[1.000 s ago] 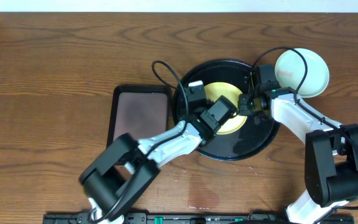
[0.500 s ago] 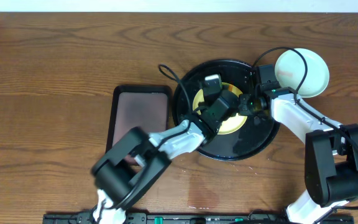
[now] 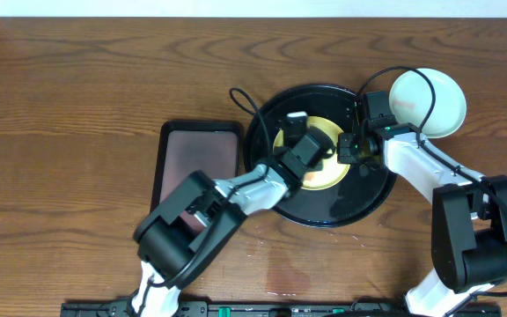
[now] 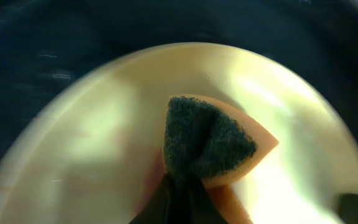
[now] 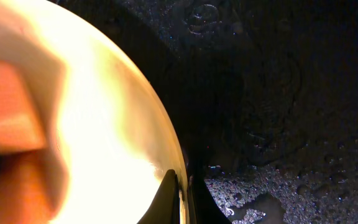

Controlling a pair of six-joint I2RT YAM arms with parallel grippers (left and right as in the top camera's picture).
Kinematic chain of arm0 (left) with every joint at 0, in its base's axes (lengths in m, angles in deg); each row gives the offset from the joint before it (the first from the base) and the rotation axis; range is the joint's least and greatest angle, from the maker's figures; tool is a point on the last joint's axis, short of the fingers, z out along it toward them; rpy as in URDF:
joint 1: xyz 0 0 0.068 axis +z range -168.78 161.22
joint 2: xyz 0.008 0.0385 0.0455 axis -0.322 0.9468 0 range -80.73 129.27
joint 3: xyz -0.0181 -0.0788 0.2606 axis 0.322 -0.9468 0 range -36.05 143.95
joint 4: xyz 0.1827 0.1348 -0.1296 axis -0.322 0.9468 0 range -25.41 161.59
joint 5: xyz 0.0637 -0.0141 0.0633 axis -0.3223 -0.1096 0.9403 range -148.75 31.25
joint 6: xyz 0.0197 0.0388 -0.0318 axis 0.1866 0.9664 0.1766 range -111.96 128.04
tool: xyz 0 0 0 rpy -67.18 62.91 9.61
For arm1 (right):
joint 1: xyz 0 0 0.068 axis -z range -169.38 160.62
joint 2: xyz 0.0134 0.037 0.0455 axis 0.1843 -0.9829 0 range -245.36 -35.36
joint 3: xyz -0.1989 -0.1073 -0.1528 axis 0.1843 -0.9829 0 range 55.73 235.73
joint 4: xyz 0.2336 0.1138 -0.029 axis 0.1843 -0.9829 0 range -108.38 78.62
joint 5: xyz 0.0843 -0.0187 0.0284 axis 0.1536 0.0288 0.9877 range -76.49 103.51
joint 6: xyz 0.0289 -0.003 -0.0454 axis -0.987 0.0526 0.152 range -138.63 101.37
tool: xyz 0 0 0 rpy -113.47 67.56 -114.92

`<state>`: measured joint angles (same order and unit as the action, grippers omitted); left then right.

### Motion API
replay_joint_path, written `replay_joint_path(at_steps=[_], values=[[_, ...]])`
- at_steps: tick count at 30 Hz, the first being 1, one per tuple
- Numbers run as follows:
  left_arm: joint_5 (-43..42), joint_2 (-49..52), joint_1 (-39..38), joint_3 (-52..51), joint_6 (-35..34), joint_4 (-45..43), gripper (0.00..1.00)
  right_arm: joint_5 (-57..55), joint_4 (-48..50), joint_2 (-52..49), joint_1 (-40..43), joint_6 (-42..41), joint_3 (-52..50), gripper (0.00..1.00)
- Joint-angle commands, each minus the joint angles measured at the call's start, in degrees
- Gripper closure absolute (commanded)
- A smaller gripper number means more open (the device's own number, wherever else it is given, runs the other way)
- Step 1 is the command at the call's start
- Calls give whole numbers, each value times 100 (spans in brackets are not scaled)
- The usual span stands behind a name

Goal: Clean dirty plates on tray and stack at the side

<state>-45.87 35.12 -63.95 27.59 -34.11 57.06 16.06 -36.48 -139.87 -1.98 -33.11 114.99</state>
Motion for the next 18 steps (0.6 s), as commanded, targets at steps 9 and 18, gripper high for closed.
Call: replay_joint_path(at_steps=[9,18], values=[[1860,-1351,673,-87,697,1298,92,-98,-44,-81,-98,-4,11,99],[1954,-2938,675,-87,831,2439,93,-267,-745,529,-103,352,476,99]])
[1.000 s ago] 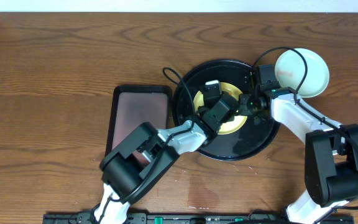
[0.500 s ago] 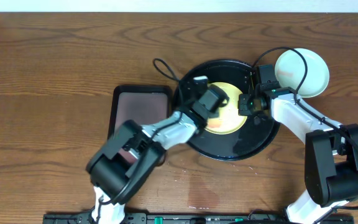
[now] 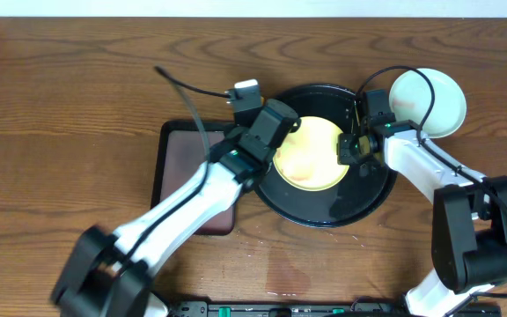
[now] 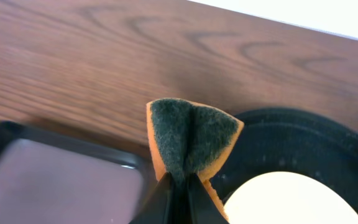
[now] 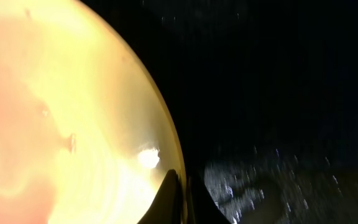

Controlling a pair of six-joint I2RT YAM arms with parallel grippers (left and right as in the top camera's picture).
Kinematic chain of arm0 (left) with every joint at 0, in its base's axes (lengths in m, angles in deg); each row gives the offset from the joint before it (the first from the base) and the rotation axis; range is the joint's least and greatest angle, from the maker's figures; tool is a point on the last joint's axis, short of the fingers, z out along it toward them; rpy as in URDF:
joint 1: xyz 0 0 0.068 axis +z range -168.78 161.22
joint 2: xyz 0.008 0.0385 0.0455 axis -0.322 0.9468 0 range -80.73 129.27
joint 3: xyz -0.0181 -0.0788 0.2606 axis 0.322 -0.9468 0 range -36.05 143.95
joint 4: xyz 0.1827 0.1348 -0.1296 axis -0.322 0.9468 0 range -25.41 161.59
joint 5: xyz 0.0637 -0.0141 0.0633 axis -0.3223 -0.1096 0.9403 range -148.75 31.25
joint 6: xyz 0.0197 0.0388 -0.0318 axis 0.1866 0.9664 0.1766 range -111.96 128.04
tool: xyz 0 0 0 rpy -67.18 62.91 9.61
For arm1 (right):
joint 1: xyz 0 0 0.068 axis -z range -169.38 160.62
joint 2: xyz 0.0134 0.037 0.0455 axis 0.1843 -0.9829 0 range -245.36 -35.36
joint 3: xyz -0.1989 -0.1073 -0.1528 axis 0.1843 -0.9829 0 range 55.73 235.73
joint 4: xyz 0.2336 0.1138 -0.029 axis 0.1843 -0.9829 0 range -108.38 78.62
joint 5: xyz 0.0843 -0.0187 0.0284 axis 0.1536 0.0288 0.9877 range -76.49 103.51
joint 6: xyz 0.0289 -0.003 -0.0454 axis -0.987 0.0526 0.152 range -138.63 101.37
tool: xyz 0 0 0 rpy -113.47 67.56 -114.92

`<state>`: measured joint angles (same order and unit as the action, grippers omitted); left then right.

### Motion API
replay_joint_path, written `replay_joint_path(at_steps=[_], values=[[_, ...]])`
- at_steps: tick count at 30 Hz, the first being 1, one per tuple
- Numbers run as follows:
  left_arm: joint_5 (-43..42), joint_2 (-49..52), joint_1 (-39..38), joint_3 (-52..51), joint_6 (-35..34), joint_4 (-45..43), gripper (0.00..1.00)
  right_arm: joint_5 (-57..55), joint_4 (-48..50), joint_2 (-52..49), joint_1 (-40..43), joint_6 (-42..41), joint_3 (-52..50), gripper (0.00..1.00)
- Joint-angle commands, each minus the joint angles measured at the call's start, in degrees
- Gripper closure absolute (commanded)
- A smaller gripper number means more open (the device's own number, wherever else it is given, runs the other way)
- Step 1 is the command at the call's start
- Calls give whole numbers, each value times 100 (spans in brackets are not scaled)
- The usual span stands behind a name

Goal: Clean dirty plates on tray and stack at the side

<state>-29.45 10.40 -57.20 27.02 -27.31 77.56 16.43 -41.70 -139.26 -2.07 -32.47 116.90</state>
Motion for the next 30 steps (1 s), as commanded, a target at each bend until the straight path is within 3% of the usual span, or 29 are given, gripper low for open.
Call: replay_joint_path(at_steps=[1,6,11,16,17,20,30], values=[[313,-592,0,-33,151,623,92,-422,-302,629,-101,345,363,99],[313,-933,61,-33,31,1941,92,-1191,-396,1593,-289,1049,621,99],[310,-938,496,-33,-1141,3191,92,-2457,-356,2485,-793,2061,625,99],[-153,-938,1099,-33,-1342,3504,92,-3641,-146,2852,-1386,3318,627,99],[-540,-938,1342,-33,-1342,3580,92,-4122,85,2865,-1611,4011,625,99],[-811,-938,1742,-33,-1342,3790,92,-4916,798,2863,-2000,5073,625,99],[-813,-938,2046,-33,-1340,4098,92,-5840,3049,2863,-2610,7661,625,99]])
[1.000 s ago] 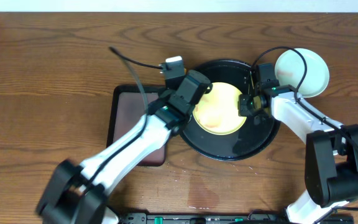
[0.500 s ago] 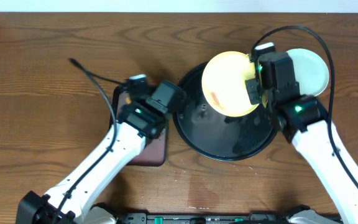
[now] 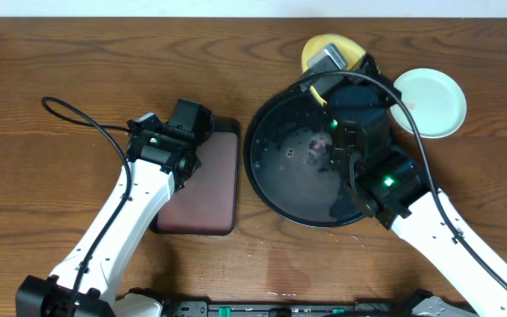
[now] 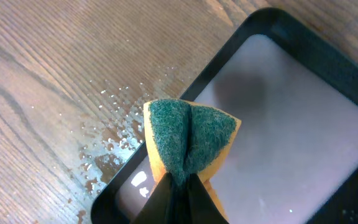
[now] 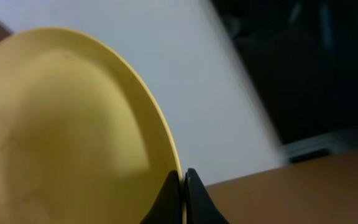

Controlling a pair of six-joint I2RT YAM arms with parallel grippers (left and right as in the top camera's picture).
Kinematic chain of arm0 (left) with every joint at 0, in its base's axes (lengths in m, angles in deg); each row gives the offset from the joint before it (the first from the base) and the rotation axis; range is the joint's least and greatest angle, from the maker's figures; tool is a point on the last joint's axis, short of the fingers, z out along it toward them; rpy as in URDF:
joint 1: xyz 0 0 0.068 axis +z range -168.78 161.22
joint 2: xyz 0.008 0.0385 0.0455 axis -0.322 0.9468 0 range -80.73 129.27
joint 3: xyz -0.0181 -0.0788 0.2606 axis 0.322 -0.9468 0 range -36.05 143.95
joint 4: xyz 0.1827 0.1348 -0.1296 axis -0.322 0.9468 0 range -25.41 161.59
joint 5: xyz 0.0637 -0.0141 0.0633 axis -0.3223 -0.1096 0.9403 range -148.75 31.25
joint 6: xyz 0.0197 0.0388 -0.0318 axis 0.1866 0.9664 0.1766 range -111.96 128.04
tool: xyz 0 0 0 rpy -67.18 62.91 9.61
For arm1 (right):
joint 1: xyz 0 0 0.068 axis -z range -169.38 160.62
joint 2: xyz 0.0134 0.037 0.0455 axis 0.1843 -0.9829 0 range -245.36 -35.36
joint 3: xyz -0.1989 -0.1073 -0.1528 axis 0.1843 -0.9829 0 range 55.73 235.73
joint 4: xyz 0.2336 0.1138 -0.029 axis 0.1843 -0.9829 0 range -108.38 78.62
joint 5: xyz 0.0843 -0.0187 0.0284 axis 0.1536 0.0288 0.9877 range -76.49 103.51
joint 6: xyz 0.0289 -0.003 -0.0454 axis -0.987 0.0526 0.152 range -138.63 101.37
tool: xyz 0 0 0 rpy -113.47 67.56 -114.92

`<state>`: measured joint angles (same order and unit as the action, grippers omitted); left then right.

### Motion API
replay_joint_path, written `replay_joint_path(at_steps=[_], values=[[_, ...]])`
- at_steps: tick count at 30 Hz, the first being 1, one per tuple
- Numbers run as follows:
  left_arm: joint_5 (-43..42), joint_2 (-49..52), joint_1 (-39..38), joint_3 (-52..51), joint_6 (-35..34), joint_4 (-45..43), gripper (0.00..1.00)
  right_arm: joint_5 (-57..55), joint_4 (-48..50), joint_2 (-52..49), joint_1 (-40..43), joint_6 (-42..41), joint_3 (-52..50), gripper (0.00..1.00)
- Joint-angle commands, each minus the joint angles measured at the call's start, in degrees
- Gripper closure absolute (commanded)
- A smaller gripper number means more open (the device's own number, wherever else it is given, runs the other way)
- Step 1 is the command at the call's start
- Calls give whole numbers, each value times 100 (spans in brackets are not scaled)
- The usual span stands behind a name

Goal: Clean dirty plates on tray and stack at the side
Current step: 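Carry the yellow plate right and lower it onto the green stack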

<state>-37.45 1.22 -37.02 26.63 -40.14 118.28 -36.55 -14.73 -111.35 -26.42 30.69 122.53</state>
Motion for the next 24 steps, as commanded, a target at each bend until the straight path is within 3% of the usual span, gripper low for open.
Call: replay_joint_path(at_steps=[1,6,16,20,24], values=[[-13,-20,28,4,-57,26,92,-577,511,72,-223,1537,63,99],[-13,-20,28,7,-57,24,92,-649,741,72,-400,1967,61,99],[-11,-17,28,0,-59,22,92,-651,721,72,-385,1823,61,99],[-11,-17,28,0,-59,22,92,-647,610,72,-223,1119,61,99],[-13,-17,28,0,-59,22,92,-225,-76,72,352,-765,61,99]])
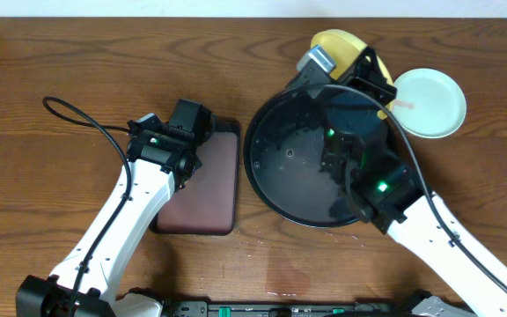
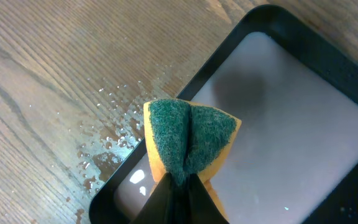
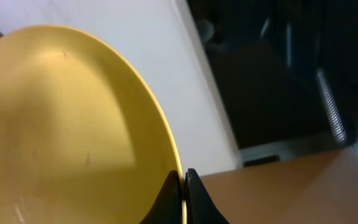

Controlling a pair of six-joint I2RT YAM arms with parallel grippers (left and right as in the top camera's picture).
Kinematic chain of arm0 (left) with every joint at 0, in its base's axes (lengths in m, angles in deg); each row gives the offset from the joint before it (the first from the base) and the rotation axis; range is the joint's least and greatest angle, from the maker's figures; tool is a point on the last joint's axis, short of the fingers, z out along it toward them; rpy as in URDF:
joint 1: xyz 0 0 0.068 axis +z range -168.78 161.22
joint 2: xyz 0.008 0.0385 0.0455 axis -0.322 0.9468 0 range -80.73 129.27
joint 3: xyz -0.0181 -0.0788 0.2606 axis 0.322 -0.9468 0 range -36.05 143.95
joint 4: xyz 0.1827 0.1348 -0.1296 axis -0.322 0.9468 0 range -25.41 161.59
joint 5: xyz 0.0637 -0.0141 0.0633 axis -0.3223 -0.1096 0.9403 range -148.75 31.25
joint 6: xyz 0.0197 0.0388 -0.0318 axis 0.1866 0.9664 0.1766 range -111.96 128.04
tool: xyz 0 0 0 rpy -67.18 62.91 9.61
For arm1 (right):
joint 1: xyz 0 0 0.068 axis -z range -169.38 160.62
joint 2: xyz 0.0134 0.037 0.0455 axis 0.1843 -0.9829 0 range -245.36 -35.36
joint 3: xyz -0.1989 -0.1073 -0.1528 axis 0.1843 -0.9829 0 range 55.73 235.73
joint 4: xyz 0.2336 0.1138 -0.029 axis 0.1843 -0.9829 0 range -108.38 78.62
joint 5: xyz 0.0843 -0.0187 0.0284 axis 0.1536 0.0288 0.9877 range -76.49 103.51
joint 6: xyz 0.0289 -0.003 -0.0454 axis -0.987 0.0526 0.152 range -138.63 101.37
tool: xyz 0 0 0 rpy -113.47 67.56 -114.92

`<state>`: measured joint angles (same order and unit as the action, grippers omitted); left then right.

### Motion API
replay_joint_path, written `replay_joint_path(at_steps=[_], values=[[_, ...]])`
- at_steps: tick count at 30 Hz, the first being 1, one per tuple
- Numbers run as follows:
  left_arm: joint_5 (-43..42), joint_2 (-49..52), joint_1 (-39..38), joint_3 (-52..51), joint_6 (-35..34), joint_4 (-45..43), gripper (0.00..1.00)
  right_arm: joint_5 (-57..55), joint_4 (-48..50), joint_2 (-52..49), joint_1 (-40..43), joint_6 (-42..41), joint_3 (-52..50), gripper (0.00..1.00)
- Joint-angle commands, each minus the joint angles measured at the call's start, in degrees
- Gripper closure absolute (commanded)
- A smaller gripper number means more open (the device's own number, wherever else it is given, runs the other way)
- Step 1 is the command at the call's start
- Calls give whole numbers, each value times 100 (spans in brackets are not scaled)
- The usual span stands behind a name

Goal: Clean dirty plates on tray and stack at the side
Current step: 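Carry the yellow plate right and lower it onto the green stack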

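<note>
My right gripper [image 3: 181, 180] is shut on the rim of the yellow plate [image 3: 73, 124], held tilted up off the table. From overhead the yellow plate [image 1: 337, 44] shows above the far rim of the round black tray [image 1: 275, 180], close to the pale green plate [image 1: 429, 101] on the table at the far right. My left gripper [image 2: 179, 186] is shut on a folded orange sponge [image 2: 188, 140] with a green scrub face, held over the near-left corner of the rectangular black tray [image 2: 291, 124].
Water droplets lie on the wood beside the rectangular tray [image 1: 202, 176]. The round tray's wet floor holds no plates. A cable loops over the table at the left.
My right gripper with the yellow plate has shifted slightly right, nearer the green plate. The left gripper and sponge have stayed over the rectangular tray.
At first the sponge pressed on the yellow plate in the round tray while my right gripper pinched its rim. Then the sponge was off the plate at the tray's left edge. Later the sponge hung over the rectangular tray and the plate was raised beyond the tray's far rim.
</note>
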<state>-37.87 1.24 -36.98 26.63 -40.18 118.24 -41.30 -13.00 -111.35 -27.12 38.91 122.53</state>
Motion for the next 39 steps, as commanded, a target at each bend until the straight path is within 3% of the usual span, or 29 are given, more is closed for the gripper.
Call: replay_joint_path(at_steps=[1,7,10,14,21,32,34,35,39], values=[[28,-20,24,0,-55,26,92,560,-579,72,669,-2216,61,99],[28,-20,24,0,-55,26,92,3259,-1937,-155,2730,-5836,59,99],[28,-20,24,0,-55,28,92,5287,-2044,-472,3995,-6697,59,99],[28,-20,24,0,-55,26,92,6717,-1978,-1023,5388,-7543,59,99],[28,-15,24,0,-57,4,92,7010,-1482,-2041,6605,-7685,59,99],[7,0,24,0,-57,-83,92,6666,-614,-3034,6634,-7938,59,99],[9,0,24,0,-57,-96,92,6605,-474,-3213,6603,-7936,59,89],[7,0,24,0,-57,-103,92,6684,-404,-3300,6588,-7934,59,79],[9,0,24,0,-57,-188,92,7350,-236,-3425,6568,-7764,59,70]])
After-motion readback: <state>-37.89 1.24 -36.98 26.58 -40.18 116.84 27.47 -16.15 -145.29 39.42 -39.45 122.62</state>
